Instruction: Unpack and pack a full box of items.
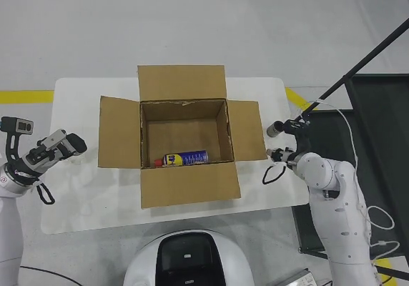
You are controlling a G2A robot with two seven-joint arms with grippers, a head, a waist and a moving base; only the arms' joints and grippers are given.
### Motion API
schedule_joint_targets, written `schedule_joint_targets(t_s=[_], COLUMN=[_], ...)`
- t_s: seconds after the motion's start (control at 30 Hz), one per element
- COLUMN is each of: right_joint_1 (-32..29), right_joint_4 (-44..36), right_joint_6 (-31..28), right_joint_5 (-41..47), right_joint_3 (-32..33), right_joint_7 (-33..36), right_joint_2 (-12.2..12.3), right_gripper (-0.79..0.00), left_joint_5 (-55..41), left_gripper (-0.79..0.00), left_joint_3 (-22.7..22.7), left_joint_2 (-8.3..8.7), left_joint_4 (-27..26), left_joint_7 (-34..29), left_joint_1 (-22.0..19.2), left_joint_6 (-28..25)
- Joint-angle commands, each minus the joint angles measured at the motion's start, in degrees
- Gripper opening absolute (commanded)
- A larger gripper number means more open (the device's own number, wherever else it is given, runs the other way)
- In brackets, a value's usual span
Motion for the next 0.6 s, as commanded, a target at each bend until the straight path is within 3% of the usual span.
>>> schedule_joint_targets(t_s=[0.0, 0.57], right_joint_1=[1.2, 10.3], right_joint_4=[4.2, 25.9], right_joint_6=[-1.0, 0.0], right_joint_5=[1.8, 0.9], right_joint_3=[-0.7, -3.5], right_joint_7=[-2.3, -12.8], right_joint_2=[-0.1, 0.1], right_gripper=[-0.785, -0.785], left_joint_5=[0.0, 0.0], left_gripper=[0.000, 0.000], left_joint_3=[0.0, 0.0], left_joint_2=[0.00, 0.00], left_joint_4=[0.0, 0.0], left_joint_7=[0.0, 0.0], left_joint_1=[0.0, 0.0], left_joint_6=[0.0, 0.0])
